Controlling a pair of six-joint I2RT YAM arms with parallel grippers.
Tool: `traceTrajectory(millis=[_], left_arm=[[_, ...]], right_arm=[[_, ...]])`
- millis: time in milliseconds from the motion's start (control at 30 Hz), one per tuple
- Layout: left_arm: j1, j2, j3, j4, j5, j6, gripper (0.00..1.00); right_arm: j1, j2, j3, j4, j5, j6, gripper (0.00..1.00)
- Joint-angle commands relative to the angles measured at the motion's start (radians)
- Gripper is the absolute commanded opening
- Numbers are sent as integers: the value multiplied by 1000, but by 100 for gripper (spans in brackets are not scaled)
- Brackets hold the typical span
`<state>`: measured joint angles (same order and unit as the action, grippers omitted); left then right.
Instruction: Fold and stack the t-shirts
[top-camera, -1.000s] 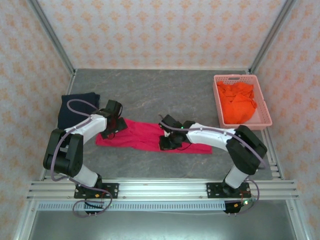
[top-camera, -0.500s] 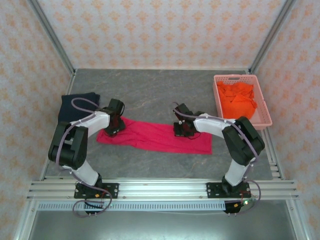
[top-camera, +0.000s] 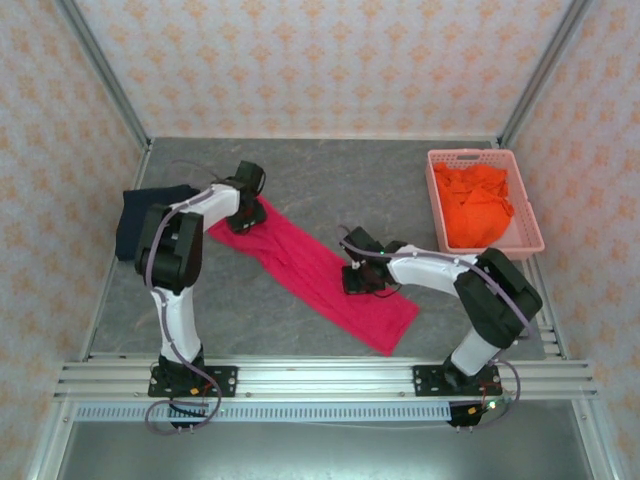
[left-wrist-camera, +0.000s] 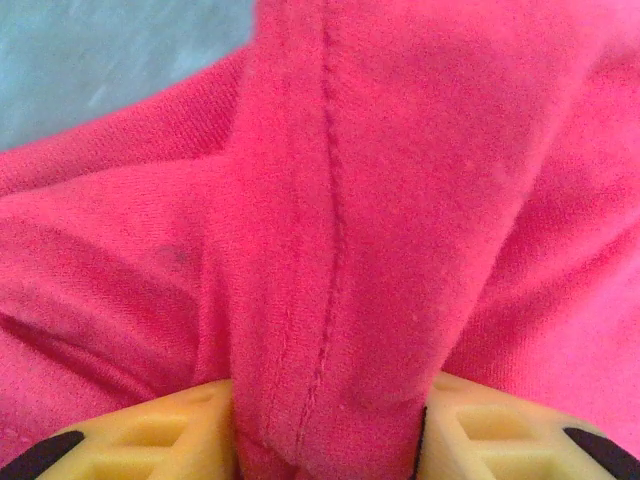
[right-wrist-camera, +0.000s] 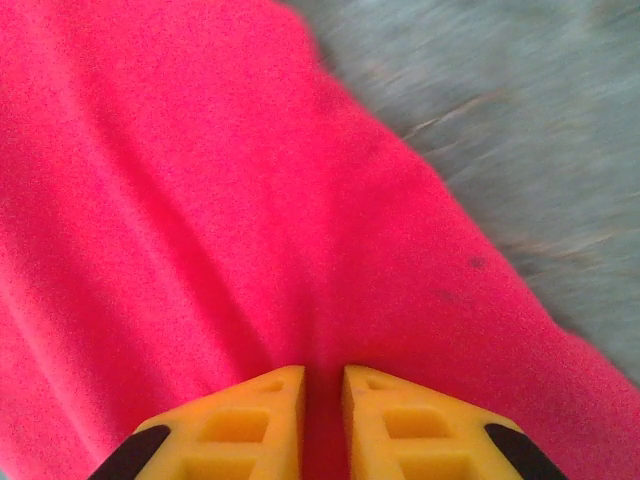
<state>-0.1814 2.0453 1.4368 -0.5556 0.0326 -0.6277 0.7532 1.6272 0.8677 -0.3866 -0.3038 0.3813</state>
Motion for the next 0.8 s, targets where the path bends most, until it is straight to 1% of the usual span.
traceTrajectory(millis=[0,67,167,233,333,433,533,667,700,733,767], left_arm=[[-5,120,160,-85,21,3,45],[-12,195,279,-119,18,5,46],[-20,331,495,-196,45,9,46],[-28,398,618,-244,50,20,46],[-37,443,736,-284,57,34,48],[-38,448,813,-331,81,52,56],[-44,353,750,-307,80,64,69],[-47,105,584,-243,42,72,90],[-48,43,532,-225,21,71,91],[-48,-33,462,-204,-11,68,97],[-46,-111,390,-185,-40,62,100]], right_arm=[[35,18,-13,-18,-41,39,20],[45,42,13,2,-52,40,20],[52,74,62,16,-73,34,20],[52,67,83,24,-72,30,19],[48,39,122,21,-42,17,20],[33,24,162,44,-5,3,26],[6,52,224,86,49,-13,34],[-38,149,349,156,119,-22,39],[-48,178,382,176,127,-21,39],[-57,216,423,198,133,-22,39],[-62,258,470,211,138,-22,39]])
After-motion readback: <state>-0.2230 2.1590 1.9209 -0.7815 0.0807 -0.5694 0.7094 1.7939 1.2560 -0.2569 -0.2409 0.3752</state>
